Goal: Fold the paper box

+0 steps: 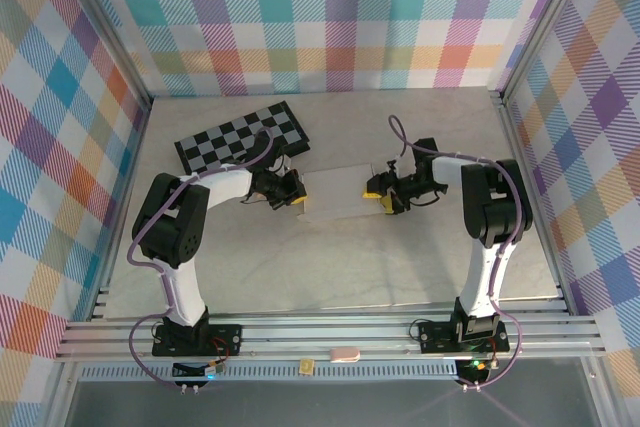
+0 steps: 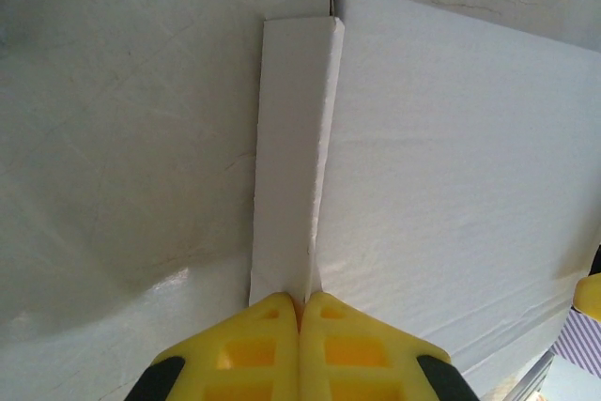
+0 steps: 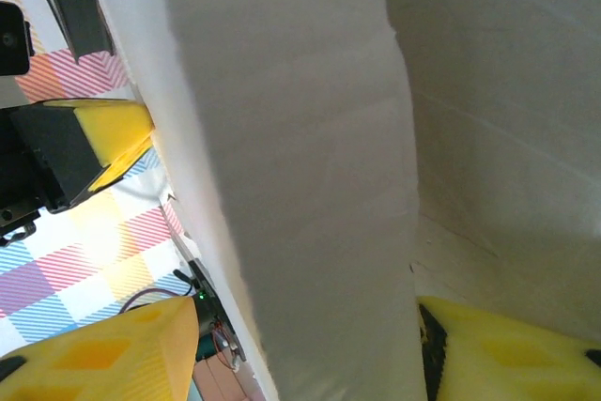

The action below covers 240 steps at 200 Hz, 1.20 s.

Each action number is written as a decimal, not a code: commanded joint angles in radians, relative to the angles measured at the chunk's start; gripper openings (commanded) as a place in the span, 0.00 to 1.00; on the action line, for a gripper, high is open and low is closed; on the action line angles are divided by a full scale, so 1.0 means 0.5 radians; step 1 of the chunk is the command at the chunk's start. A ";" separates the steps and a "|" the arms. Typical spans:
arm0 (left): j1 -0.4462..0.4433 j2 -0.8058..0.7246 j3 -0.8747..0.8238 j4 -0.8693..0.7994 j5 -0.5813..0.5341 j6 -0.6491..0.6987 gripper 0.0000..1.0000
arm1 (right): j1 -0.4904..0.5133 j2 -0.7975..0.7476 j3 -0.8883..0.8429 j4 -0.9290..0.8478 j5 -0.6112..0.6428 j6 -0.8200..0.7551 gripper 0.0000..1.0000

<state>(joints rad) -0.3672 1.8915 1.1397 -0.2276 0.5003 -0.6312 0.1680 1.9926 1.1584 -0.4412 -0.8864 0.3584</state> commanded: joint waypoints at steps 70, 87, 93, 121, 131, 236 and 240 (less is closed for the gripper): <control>0.039 -0.071 -0.049 -0.116 -0.163 0.007 0.14 | 0.067 0.055 0.079 0.348 -0.204 0.428 0.41; 0.020 -0.254 -0.021 -0.067 -0.292 0.076 0.22 | 0.054 -0.003 -0.024 0.505 -0.229 0.663 0.35; 0.002 -0.326 -0.004 -0.084 -0.379 0.127 0.25 | 0.048 -0.021 -0.049 0.517 -0.223 0.737 0.33; -0.099 -0.593 0.057 -0.160 -0.656 0.415 0.31 | 0.018 -0.080 -0.044 0.387 -0.210 0.943 0.25; -0.158 -0.665 0.063 -0.148 -0.730 0.578 0.31 | 0.009 -0.099 -0.003 0.279 -0.196 0.965 0.23; -0.678 -0.954 -0.187 -0.133 -0.802 2.435 0.45 | -0.099 -0.133 0.379 -0.954 -0.250 0.976 0.24; -0.682 -0.975 -0.238 -0.031 -0.803 2.481 0.48 | -0.103 -0.142 0.374 -0.957 -0.255 0.979 0.24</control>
<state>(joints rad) -0.6926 1.4166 1.0710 -0.2672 0.0849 0.3412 0.1284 1.9686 1.3537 -0.7956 -0.9928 0.8276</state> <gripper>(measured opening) 0.434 0.294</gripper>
